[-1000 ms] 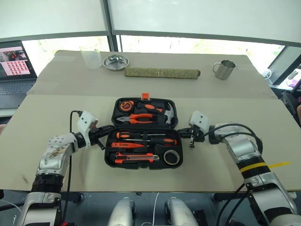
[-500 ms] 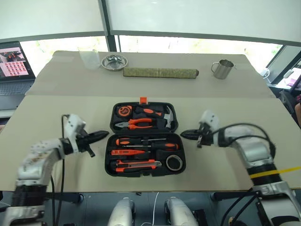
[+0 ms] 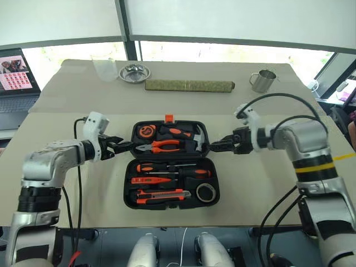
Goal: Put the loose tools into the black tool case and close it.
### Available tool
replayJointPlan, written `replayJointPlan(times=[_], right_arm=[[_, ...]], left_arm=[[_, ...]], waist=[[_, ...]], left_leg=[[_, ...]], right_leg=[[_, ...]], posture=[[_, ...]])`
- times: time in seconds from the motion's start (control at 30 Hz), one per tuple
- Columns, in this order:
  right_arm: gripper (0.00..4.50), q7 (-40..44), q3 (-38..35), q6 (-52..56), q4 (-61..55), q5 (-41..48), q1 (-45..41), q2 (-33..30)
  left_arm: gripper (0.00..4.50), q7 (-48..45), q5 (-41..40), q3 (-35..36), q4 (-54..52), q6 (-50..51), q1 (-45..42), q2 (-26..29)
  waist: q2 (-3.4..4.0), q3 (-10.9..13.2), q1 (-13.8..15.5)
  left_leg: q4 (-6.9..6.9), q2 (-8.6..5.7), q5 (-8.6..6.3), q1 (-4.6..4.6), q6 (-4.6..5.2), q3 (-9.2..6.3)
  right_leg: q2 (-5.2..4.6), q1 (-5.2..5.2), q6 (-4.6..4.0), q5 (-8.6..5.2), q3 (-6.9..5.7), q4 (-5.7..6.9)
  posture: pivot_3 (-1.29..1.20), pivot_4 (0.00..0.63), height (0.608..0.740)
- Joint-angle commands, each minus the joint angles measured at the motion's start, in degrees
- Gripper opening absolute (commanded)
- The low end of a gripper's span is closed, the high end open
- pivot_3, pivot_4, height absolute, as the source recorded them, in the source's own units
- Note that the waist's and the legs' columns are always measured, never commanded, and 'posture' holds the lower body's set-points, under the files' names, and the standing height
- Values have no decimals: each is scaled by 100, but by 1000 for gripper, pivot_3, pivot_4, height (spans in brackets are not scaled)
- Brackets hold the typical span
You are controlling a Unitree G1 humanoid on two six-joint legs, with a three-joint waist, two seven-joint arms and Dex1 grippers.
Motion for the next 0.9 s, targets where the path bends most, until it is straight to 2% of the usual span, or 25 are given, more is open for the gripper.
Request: replayJointPlan(times=[0.03, 0.23, 0.27, 0.3, 0.47, 0.57, 0.67, 0.73, 0.83, 0.87, 0.9], right_arm=[[4472, -373, -20, -68, 375, -161, -345, 222], [4472, -714, 32, -285, 982, -383, -492, 463], [3964, -766, 62, -337, 1063, -444, -500, 477], [3813, -767, 139, -417, 1100, -520, -490, 466], [2023, -733, 270, -503, 1210, -611, -450, 389], [1051, -750, 275, -499, 1304, -637, -425, 379], [50, -780, 301, -536, 1352, -652, -400, 413], [18, -818, 268, -601, 1372, -641, -389, 464], [18, -708, -24, -1392, 1080, -479, -267, 604], [18, -646, -79, -1827, 912, -491, -193, 603], [18, -399, -37, -2782, 518, -612, 16, 490]], left_arm=[[3475, 277, 71, 10, 8, 186, -242, -150], [3475, 385, 122, 12, 212, 126, -278, -320], [2943, 409, 120, 27, 228, 129, -270, -342], [2787, 438, 143, 30, 249, 123, -261, -351], [901, 493, 115, 128, 257, 154, -239, -452], [70, 516, 82, 190, 271, 189, -239, -503], [0, 522, 62, 208, 301, 186, -234, -537], [0, 557, 25, 289, 329, 98, -224, -608], [0, 435, -34, 480, 263, -412, -148, -704], [0, 334, -51, 537, 205, -631, -101, -712], [0, 217, 69, 583, 103, -1182, 26, -677]], waist=[[0, 0, 0], [0, 0, 4], [0, 0, 3], [0, 0, 4], [1, -1, 2], [1, -2, 16], [-4, -6, 16], [-10, -10, 18], [-18, -15, 9], [-18, -15, 2], [-18, -15, -2]], left_leg=[[0, -1, 0, -2, -1, 0], [1, -4, 1, -3, -2, -1], [1, -4, 1, -2, -2, 0], [1, -5, 2, -1, -3, 0], [1, -6, 4, 8, -7, -1], [2, -6, 7, 25, -11, -1], [2, -7, 16, 40, -16, 0], [2, -8, 25, 42, -19, 1], [2, -8, 27, 42, -20, 1], [2, -7, 28, 41, -20, 1], [2, -6, 29, 40, -22, 1]], right_leg=[[-1, -3, 0, 0, 0, 0], [-4, -2, 1, 1, -1, -1], [-5, -1, 1, 1, -2, -1], [-5, 0, 1, 1, -2, -1], [-5, 7, 1, 1, -3, 1], [-6, 24, 1, 1, -4, 3], [-6, 41, 3, 10, -4, 2], [-6, 43, 3, 19, -4, 1], [-5, 43, 3, 22, -4, 0], [-4, 42, 2, 24, -4, 0], [-4, 38, 0, 25, -4, 0]], posture=[[0, 150, 740], [0, 150, 740], [0, 150, 740], [0, 150, 740], [0, 150, 740], [0, 150, 740], [0, 150, 740], [0, 150, 740], [0, 150, 740], [0, 150, 740], [0, 150, 740]])
